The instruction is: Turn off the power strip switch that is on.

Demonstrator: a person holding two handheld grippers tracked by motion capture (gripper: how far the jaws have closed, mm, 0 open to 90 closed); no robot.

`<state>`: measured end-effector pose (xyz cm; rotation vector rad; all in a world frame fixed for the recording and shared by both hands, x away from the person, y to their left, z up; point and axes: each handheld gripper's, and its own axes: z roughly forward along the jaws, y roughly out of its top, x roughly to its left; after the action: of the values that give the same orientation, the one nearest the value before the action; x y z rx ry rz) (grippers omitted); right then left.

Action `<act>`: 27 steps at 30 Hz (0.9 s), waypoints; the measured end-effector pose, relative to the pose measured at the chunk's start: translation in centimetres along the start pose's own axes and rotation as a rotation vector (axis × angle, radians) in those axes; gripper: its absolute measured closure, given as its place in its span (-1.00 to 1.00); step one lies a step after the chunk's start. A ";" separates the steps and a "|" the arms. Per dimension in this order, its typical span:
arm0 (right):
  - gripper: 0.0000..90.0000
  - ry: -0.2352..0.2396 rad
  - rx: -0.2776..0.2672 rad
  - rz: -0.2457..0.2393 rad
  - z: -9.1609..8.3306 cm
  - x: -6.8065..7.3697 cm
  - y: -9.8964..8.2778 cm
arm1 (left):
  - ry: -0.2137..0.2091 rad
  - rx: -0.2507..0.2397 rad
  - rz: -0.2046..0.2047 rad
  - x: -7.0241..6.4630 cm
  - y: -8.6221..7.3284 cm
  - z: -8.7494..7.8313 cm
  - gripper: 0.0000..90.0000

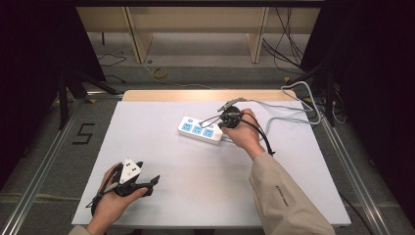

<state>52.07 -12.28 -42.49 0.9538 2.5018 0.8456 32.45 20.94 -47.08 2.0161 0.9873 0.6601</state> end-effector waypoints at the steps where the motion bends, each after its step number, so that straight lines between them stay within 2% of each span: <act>1: 1.00 0.000 0.002 -0.003 0.1 0.0 0.0 | 0.000 0.001 0.001 0.0 0.0 0.0 -0.47; 12: 1.00 0.008 0.022 -0.012 1.3 0.1 0.7 | -0.003 0.002 -0.001 0.0 0.0 0.0 -0.47; 27: 1.00 0.009 0.031 0.008 2.0 -0.2 1.7 | -0.005 0.002 0.001 0.0 0.0 0.1 -0.47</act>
<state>54.01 -10.54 -42.95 0.9730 2.5272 0.8174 32.53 20.91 -47.08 2.0189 0.9846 0.6547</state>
